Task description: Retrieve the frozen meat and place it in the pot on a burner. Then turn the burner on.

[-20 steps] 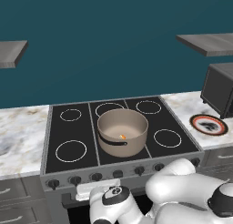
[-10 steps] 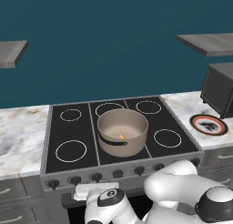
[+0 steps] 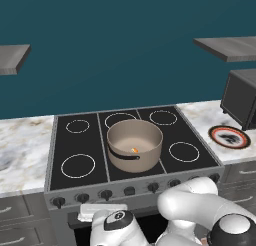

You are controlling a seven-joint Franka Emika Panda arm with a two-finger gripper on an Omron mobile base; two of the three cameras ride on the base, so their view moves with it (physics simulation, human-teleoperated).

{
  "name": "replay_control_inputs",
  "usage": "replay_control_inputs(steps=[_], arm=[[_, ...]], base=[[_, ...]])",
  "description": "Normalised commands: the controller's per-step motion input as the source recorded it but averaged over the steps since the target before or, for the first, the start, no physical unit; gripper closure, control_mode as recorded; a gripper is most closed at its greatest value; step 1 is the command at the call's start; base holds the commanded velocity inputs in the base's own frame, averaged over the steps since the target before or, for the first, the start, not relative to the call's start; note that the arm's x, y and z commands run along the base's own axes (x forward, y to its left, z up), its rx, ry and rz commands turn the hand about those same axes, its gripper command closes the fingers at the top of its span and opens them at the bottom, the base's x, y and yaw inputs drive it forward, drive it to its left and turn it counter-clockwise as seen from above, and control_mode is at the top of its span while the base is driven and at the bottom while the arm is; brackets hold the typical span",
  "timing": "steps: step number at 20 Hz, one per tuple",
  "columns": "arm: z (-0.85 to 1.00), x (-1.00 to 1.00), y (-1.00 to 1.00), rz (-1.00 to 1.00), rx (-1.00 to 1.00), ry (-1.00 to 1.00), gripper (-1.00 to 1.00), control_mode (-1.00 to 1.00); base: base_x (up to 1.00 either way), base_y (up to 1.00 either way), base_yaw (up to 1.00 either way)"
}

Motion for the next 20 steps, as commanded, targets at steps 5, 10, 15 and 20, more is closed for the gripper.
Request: replay_control_inputs(steps=[5, 10, 15, 20], arm=[[-0.13, 0.04, 0.00, 0.00, -0.02, -0.07, -1.00, -1.00], [-0.08, 0.13, 0.00, 0.01, 0.00, -0.10, -1.00, -1.00], [-0.05, 0.17, 0.00, 0.00, 0.00, -0.01, -1.00, -1.00], [-0.03, 0.19, -0.01, 0.01, 0.00, 0.00, -1.00, -1.00]], base=[[0.00, 0.00, 0.00], [0.00, 0.00, 0.00], [0.00, 0.00, 0.00], [0.00, 0.00, 0.00]])
